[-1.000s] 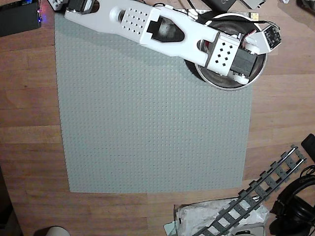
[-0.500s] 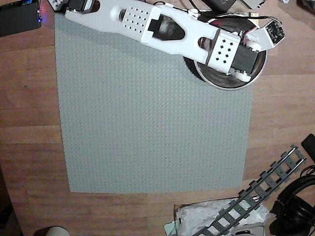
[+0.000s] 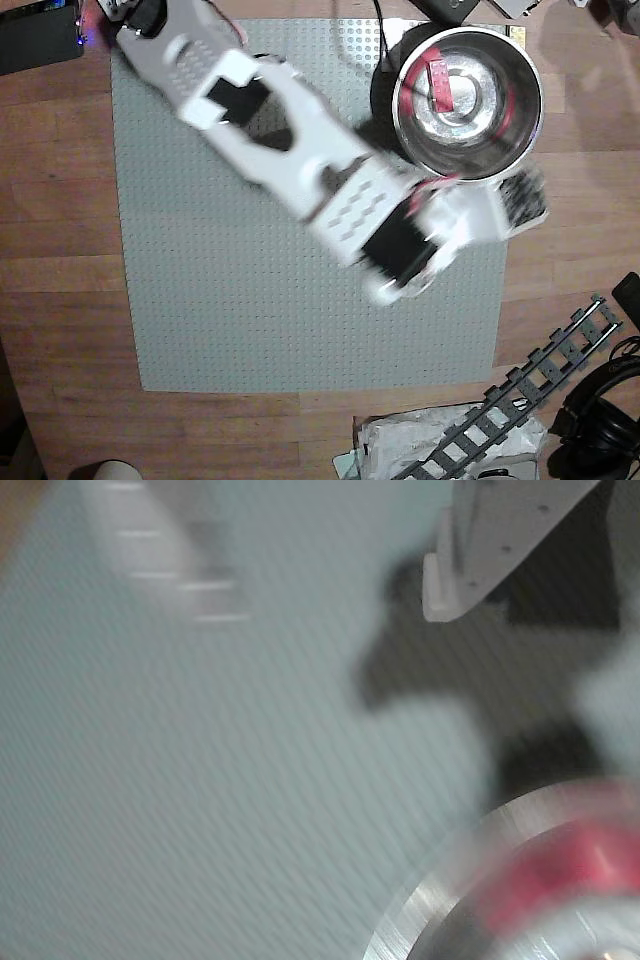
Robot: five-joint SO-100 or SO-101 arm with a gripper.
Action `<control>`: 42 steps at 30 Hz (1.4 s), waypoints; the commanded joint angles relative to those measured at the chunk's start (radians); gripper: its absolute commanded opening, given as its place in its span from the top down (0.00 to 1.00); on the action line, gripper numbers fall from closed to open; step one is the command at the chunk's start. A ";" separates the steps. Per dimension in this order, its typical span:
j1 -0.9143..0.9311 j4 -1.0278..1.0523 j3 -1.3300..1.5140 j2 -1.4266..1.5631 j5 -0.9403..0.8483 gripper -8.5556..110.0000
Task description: Grasp a lego block and put it in the bin.
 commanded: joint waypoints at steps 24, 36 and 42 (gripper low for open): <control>0.563 -0.287 1.474 1.724 -0.296 0.93; 0.672 -0.333 1.974 2.249 -0.296 0.93; 0.695 -0.330 2.126 2.372 -0.296 0.93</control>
